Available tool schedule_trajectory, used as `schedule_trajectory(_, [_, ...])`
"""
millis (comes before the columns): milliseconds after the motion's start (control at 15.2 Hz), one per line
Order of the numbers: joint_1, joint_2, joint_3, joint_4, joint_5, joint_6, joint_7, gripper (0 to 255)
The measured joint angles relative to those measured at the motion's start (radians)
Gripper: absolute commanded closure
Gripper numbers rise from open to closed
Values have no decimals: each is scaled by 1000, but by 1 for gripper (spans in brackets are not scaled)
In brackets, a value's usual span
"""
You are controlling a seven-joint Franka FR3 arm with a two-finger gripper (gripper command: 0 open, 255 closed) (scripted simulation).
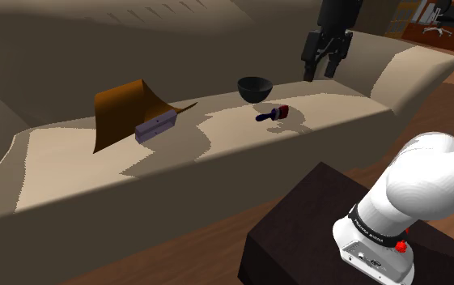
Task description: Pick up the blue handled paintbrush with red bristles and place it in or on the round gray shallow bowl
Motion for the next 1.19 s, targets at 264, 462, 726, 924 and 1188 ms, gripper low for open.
schedule_trajectory(264, [8,-4,-34,-55,-43,50,-89,0])
schedule_trajectory(462, [18,16,-82,-106,-101,124,-209,0])
schedule_trajectory(726, [27,50,-153,-160,-181,223,-377,0])
schedule_trajectory(924, [39,111,-204,-186,-231,323,-493,0])
schedule_trajectory(1188, [53,209,-281,-197,-292,456,-655,0])
